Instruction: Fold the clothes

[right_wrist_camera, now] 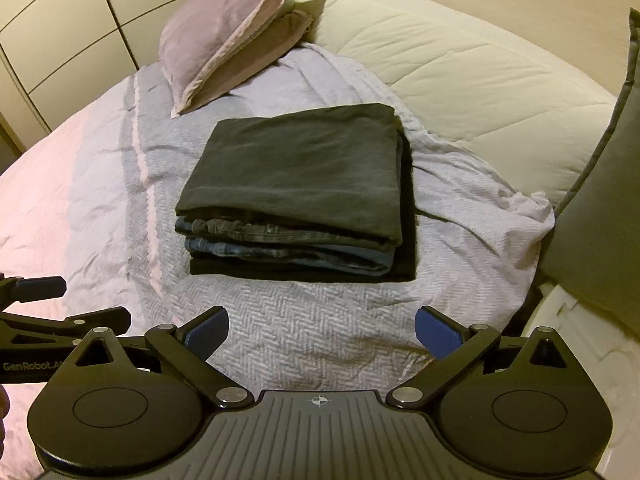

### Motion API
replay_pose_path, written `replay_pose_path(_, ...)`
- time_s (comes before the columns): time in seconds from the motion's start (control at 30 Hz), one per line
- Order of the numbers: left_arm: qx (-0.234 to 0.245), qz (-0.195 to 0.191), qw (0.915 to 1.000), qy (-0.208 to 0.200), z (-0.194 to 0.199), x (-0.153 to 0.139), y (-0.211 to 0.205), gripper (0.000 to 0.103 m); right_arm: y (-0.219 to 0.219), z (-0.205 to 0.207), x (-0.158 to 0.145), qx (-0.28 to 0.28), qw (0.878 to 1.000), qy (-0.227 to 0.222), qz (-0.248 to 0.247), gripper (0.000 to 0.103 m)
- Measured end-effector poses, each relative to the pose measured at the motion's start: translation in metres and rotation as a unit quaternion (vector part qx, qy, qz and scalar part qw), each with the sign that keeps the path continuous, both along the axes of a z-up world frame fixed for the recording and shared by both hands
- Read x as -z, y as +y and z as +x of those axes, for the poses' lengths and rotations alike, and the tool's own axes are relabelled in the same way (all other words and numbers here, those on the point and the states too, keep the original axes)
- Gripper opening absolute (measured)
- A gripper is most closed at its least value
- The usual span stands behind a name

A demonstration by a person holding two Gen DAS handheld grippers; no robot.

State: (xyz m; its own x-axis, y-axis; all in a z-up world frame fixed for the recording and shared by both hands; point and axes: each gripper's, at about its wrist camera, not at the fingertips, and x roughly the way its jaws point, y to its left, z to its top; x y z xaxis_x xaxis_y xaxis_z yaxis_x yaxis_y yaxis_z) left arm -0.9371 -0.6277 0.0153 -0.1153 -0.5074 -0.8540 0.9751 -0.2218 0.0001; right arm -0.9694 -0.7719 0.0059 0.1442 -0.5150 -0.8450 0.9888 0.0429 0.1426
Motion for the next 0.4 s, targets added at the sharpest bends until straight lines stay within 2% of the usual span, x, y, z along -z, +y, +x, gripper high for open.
replay_pose_path(0.4,-0.001,-0.004,1.0,-0.005,-0.0016,-0.0003,-0.0012,0.092,-0.0031,0.0012,0.0016,-0.008,1.0,0.0,0.002,0.102)
